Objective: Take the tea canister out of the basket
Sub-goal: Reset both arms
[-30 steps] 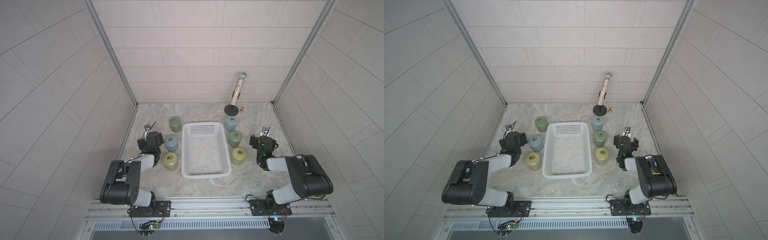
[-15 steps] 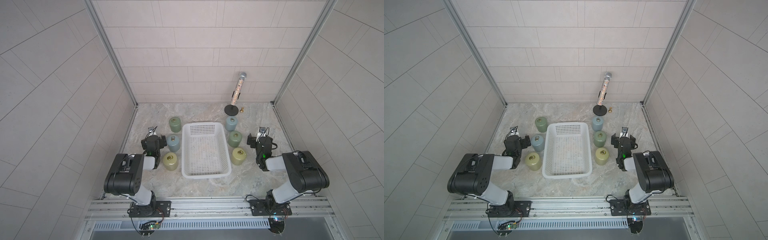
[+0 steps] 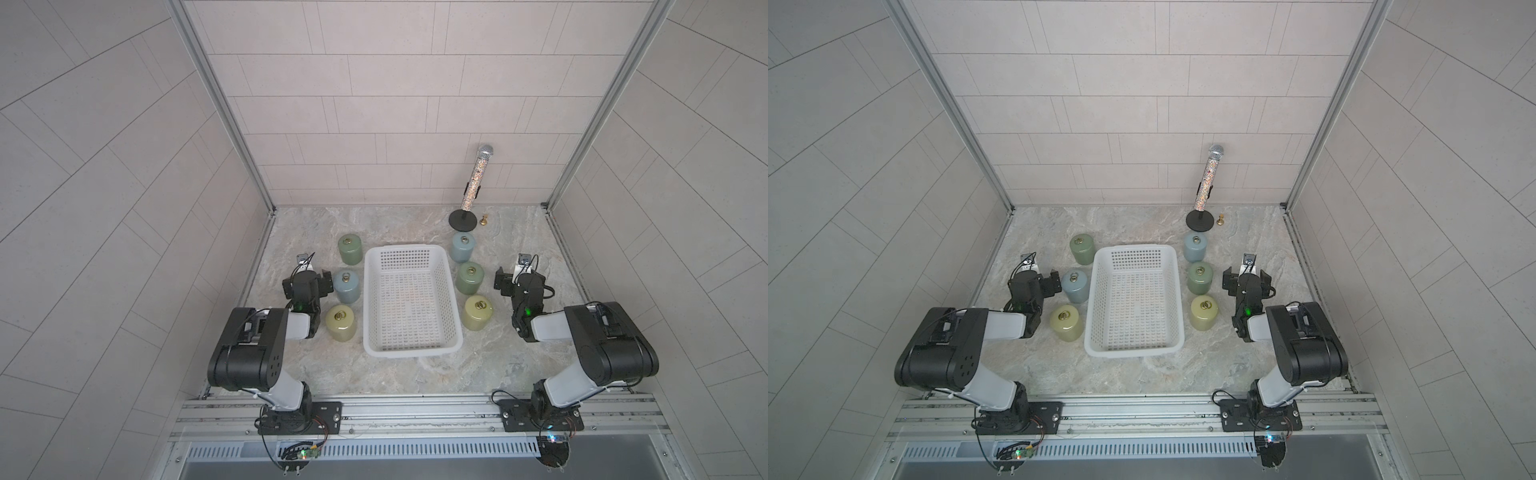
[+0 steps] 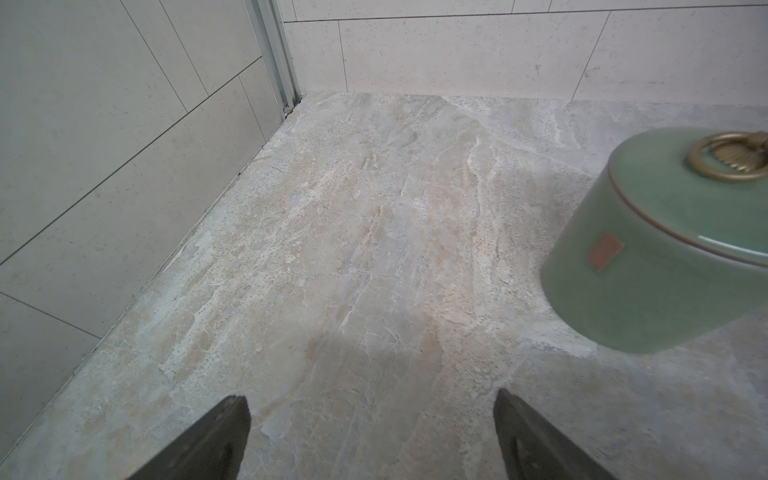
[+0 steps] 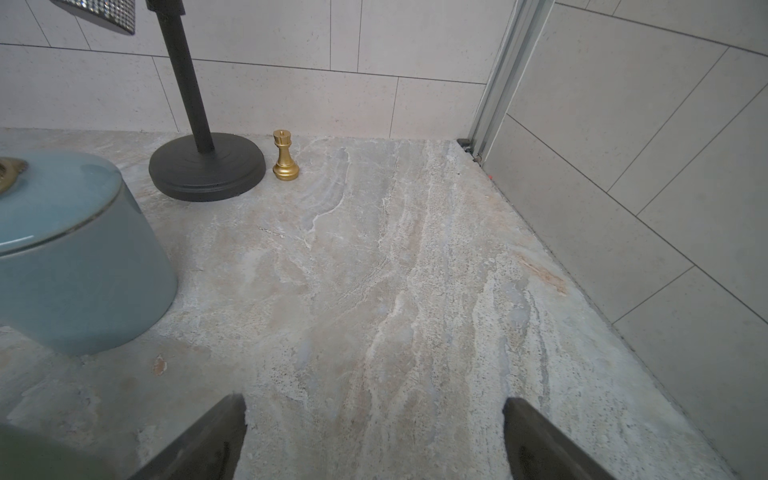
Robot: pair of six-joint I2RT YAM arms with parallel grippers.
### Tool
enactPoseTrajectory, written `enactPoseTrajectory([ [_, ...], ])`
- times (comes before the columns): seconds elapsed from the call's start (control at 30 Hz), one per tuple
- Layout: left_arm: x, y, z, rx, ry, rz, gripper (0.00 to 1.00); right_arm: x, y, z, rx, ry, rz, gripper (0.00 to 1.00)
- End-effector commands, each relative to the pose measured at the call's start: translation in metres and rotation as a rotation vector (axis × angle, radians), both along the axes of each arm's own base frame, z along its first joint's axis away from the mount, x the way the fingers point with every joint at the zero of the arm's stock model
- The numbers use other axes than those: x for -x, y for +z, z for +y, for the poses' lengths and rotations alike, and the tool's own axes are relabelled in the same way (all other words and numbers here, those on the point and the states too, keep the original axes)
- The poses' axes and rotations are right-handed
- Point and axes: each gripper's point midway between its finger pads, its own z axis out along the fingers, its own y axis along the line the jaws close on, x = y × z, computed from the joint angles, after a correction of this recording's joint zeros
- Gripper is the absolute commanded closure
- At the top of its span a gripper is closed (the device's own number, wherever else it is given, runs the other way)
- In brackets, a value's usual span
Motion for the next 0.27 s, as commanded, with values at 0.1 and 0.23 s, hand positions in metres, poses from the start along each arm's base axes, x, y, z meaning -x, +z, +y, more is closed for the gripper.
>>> enactPoseTrajectory([
  [0.1,-0.0075,0.0115,-0.0047,-0.011,-0.026,-0.026,0.00,-0.0016,0.0011,-0.0035,0.003,-0.018,0.000,0.00],
  [0.23,-0.0075,0.0121,-0.0054,-0.014,-0.027,-0.024,0.00,-0.0015,0.0010,-0.0035,0.004,-0.017,0.001,0.00],
])
